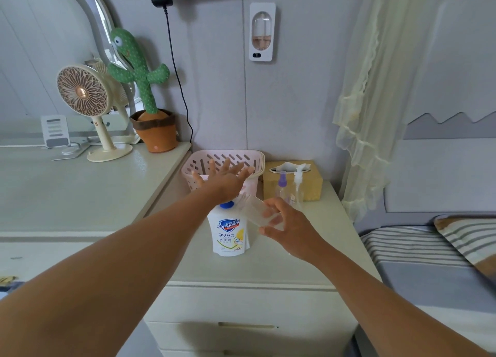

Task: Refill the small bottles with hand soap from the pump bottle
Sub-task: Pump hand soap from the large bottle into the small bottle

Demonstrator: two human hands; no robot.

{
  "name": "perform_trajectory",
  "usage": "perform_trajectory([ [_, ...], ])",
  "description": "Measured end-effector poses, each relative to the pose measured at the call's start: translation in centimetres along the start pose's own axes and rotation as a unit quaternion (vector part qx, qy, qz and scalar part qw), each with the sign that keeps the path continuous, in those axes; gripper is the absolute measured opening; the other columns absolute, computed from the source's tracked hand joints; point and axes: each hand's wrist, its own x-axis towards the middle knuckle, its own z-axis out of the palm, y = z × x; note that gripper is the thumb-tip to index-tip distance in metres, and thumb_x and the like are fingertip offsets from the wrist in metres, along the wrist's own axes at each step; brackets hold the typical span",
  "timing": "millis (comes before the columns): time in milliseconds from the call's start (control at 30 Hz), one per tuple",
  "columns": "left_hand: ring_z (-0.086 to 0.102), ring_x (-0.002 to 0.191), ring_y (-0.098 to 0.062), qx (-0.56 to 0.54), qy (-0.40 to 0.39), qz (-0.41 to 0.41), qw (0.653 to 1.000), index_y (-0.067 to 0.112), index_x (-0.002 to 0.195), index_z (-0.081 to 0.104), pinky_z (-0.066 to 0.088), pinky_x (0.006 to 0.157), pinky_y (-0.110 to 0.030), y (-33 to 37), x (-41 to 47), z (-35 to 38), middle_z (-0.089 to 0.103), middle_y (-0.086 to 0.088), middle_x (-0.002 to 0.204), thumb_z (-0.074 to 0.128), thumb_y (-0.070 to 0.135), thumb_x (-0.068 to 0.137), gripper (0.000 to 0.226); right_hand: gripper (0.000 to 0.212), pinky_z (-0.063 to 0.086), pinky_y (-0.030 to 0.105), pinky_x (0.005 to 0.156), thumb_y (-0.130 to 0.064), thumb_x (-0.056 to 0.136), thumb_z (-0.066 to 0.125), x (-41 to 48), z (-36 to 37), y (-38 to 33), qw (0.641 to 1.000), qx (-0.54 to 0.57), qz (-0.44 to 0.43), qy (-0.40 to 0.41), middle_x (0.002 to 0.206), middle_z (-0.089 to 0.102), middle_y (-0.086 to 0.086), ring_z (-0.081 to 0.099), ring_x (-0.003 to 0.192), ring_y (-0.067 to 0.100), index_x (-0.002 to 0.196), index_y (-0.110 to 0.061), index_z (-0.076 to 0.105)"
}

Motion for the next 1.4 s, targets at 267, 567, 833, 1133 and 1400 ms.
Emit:
perform_trajectory([
  [267, -0.02, 0.143, -0.028, -0.03, 0.025, 0.01, 0.999, 0.043, 0.147, 0.012, -0.019, 0.102, -0.065, -0.5, 0.3, -0.5, -0.008, 0.005, 0.158, 0.008, 0.056, 0.098, 0.051, 0.04, 0.039, 0.007, 0.068, -0.027, 0.083, 0.068, 0.3, -0.3, -0.4, 1.0, 0.0, -0.007, 0.0, 0.105, 0.054, -0.015, 0.057, 0.091, 0.004, 0.115, -0.033, 0.045],
  [567, -0.022, 0.142, -0.028, 0.001, 0.014, 0.014, 1.0, 0.045, 0.146, 0.01, -0.021, 0.1, -0.065, -0.3, 0.6, -0.4, -0.011, 0.004, 0.158, 0.013, 0.049, 0.101, 0.046, 0.041, 0.039, 0.006, 0.068, -0.029, 0.083, 0.068, 0.2, -0.3, -0.2, 1.0, 0.006, -0.002, 0.002, 0.107, 0.057, -0.011, 0.058, 0.092, 0.006, 0.117, -0.03, 0.046],
  [833, -0.019, 0.143, -0.025, -0.025, 0.023, 0.023, 0.999, 0.042, 0.147, 0.014, -0.022, 0.102, -0.062, -0.5, 0.5, 0.2, -0.006, 0.006, 0.158, 0.007, 0.059, 0.096, 0.055, 0.04, 0.04, 0.008, 0.069, -0.028, 0.082, 0.068, 0.1, -0.2, 0.0, 1.0, -0.001, -0.009, -0.005, 0.109, 0.057, -0.009, 0.057, 0.092, 0.008, 0.116, -0.028, 0.047],
  [1133, -0.021, 0.142, -0.027, 0.003, 0.014, 0.026, 1.0, 0.045, 0.146, 0.009, -0.022, 0.101, -0.063, -0.5, 1.2, -0.7, -0.01, 0.006, 0.158, 0.007, 0.061, 0.095, 0.053, 0.041, 0.04, 0.008, 0.07, -0.028, 0.083, 0.068, 0.3, -0.7, -0.6, 1.0, -0.004, -0.009, 0.001, 0.106, 0.054, -0.012, 0.056, 0.09, 0.005, 0.117, -0.029, 0.046],
  [1400, -0.017, 0.144, -0.026, -0.03, 0.009, 0.014, 0.999, 0.041, 0.147, 0.015, -0.019, 0.103, -0.063, -0.7, 0.7, 0.5, -0.005, 0.006, 0.158, 0.006, 0.06, 0.095, 0.057, 0.041, 0.038, 0.006, 0.065, -0.027, 0.082, 0.069, 0.1, -0.3, -0.3, 1.0, 0.002, -0.003, -0.007, 0.107, 0.056, -0.011, 0.055, 0.09, 0.004, 0.116, -0.03, 0.046],
])
